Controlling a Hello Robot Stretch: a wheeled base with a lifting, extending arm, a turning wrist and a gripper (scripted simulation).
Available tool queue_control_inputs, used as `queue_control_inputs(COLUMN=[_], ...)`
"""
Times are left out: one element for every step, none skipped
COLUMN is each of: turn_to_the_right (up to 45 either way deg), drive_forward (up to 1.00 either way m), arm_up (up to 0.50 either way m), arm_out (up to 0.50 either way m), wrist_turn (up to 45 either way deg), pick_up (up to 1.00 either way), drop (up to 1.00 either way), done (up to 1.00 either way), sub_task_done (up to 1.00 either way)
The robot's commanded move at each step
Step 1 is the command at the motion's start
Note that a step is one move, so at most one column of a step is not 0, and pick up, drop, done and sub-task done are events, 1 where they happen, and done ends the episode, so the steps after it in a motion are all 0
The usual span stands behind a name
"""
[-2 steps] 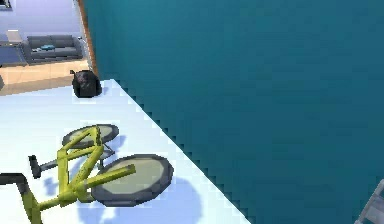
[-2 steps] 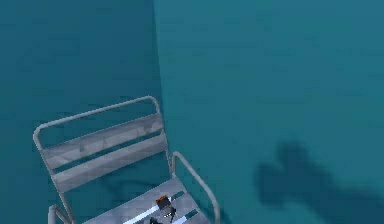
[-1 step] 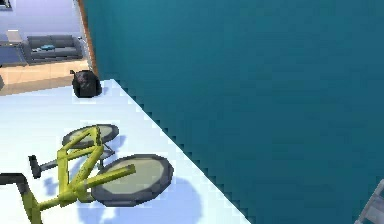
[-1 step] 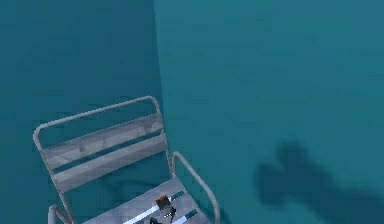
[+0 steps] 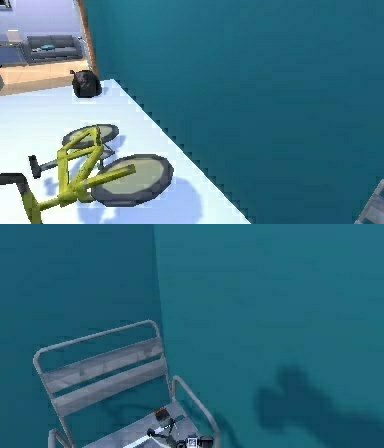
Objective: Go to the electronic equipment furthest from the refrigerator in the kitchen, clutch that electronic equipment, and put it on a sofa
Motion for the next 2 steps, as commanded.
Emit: queue_control_inputs(turn_to_the_right=[0.0, 0.0], drive_forward=[0.00, 0.00], arm_up=[0.50, 0.00], arm_out=[0.00, 0.00], wrist_turn=[0.0, -45.0], pick_up=[0.00, 0.00], drop=[0.00, 0.00], done=[0.00, 0.00], sub_task_done=[0.00, 0.00])
